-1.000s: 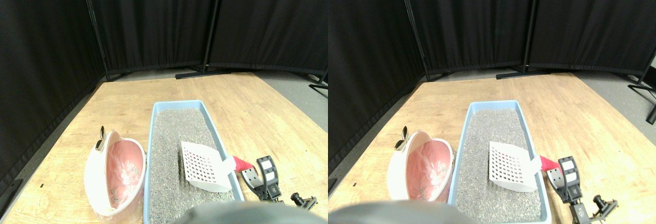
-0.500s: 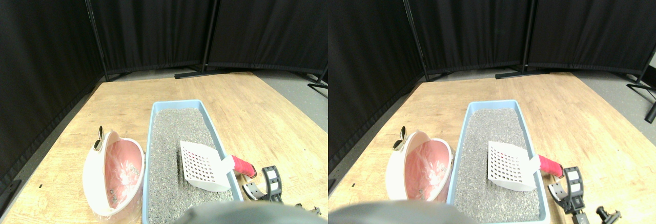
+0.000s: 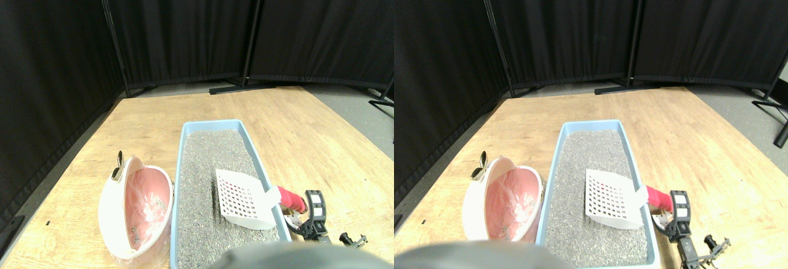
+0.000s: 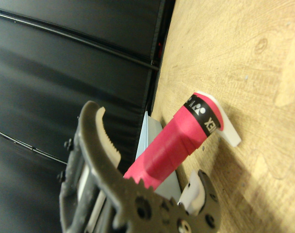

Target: Scoop (unimanual)

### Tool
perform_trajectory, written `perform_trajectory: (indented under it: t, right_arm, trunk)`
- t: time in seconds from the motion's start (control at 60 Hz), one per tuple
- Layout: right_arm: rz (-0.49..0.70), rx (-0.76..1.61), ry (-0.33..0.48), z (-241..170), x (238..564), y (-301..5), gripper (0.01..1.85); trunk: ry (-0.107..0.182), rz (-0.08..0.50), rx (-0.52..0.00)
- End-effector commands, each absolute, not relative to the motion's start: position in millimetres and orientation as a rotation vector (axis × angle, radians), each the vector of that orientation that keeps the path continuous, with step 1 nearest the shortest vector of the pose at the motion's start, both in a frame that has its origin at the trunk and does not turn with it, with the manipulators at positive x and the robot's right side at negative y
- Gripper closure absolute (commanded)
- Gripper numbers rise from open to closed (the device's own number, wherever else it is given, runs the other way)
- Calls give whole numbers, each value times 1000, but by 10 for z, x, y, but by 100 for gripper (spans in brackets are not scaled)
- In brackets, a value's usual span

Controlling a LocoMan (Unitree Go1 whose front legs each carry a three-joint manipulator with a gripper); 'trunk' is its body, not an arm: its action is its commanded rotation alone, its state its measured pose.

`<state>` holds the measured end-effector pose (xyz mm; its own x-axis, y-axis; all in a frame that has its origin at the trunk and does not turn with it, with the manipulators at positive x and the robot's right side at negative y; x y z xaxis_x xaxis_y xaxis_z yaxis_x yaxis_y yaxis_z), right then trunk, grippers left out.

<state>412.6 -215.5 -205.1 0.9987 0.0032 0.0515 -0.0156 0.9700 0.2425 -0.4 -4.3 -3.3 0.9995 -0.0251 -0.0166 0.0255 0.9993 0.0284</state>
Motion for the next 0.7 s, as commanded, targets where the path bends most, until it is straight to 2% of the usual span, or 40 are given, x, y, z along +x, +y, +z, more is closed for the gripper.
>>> perform_trajectory:
  t: [0.017, 0.35, 0.7]
  right_arm:
    - [8, 280, -51, -2067, 4166, -2133, 89]
    - [-6, 281, -5, -2087, 4331, -2029, 88]
    - [18, 264, -4, -2025, 4467, -1974, 92]
  trunk:
    - [22, -24, 4]
    - [21, -23, -2]
    - [16, -16, -2]
